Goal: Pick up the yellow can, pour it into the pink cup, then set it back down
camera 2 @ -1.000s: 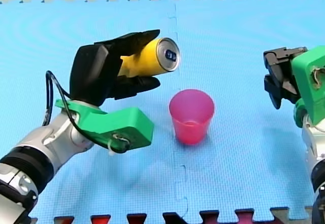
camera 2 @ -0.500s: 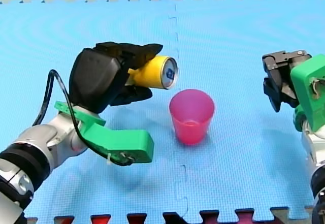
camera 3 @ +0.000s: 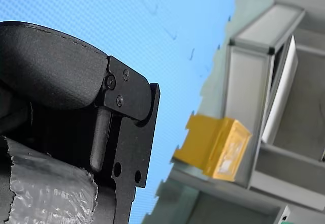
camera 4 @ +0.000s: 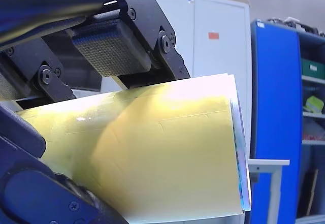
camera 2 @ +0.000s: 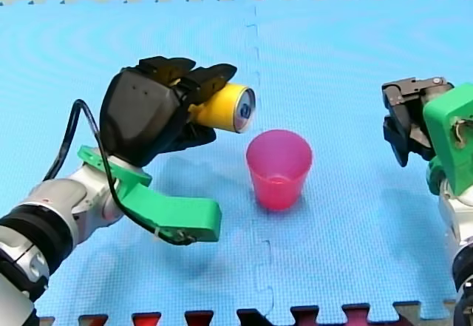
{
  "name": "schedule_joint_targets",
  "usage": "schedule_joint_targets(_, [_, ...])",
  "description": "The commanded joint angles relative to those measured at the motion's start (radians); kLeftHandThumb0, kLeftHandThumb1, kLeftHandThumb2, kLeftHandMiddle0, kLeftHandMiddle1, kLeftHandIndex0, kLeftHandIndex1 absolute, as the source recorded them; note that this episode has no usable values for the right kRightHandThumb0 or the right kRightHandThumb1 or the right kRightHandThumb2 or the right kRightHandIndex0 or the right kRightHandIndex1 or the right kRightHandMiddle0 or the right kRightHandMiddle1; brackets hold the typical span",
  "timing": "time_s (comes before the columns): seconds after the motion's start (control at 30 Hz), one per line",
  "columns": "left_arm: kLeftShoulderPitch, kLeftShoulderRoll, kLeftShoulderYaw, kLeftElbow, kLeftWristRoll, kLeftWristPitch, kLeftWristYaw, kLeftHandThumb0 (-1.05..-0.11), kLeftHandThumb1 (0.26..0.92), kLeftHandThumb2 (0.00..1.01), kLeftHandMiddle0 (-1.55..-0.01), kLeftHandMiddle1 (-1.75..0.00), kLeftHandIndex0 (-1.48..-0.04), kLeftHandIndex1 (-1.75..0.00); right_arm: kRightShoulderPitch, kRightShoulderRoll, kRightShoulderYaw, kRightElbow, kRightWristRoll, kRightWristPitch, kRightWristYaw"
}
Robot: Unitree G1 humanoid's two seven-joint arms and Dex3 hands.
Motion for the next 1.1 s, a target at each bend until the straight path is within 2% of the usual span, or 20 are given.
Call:
schedule_joint_targets(0.0, [-0.012, 0.003, -0.002, 0.002, -0.005, 0.001, 0.009, -0.271, 0.804, 0.00, -1.07, -0.78, -1.20, 0.00, -0.002, -0.004, -0.008, 0.001, 0.007, 0.002, 0.011])
schedule_joint_targets(0.13, [-0.013, 0.004, -0.003, 0.002, -0.008, 0.000, 0.010, -0.265, 0.803, 0.00, -1.02, -0.88, -1.20, 0.00, -0.004, -0.005, -0.014, 0.002, 0.012, 0.005, 0.021])
schedule_joint_targets(0.5, [-0.013, 0.006, 0.005, -0.006, -0.021, -0.013, 0.005, -0.255, 0.798, 0.00, -1.01, -0.90, -1.20, 0.00, -0.005, -0.007, -0.021, 0.002, 0.013, 0.007, 0.035])
schedule_joint_targets(0.6, [-0.009, 0.003, 0.027, -0.007, -0.050, -0.031, -0.006, -0.256, 0.798, 0.00, -1.01, -0.90, -1.20, 0.00, -0.005, -0.007, -0.022, 0.002, 0.013, 0.010, 0.035])
schedule_joint_targets(0.73, [0.010, -0.016, 0.087, -0.009, -0.126, -0.087, -0.006, -0.282, 0.801, 0.00, -1.02, -0.88, -1.18, 0.00, -0.006, -0.011, -0.024, 0.005, 0.011, 0.017, 0.033])
schedule_joint_targets(0.8, [0.020, -0.025, 0.109, -0.006, -0.154, -0.113, 0.004, -0.311, 0.805, 0.00, -1.07, -0.75, -1.18, 0.00, -0.009, -0.012, -0.024, 0.006, 0.010, 0.024, 0.031])
schedule_joint_targets(0.9, [0.032, -0.040, 0.135, 0.003, -0.182, -0.144, 0.030, -0.342, 0.806, 0.00, -1.17, -0.46, -1.16, 0.00, -0.011, -0.011, -0.030, 0.007, 0.014, 0.038, 0.028])
schedule_joint_targets(1.0, [0.040, -0.049, 0.155, 0.007, -0.200, -0.174, 0.054, -0.342, 0.801, 0.00, -1.24, -0.23, -1.14, 0.00, -0.011, -0.010, -0.034, 0.006, 0.017, 0.043, 0.028])
schedule_joint_targets(1.07, [0.044, -0.056, 0.171, 0.010, -0.215, -0.191, 0.055, -0.341, 0.800, 0.00, -1.25, -0.17, -1.14, 0.00, -0.012, -0.011, -0.035, 0.006, 0.017, 0.044, 0.028])
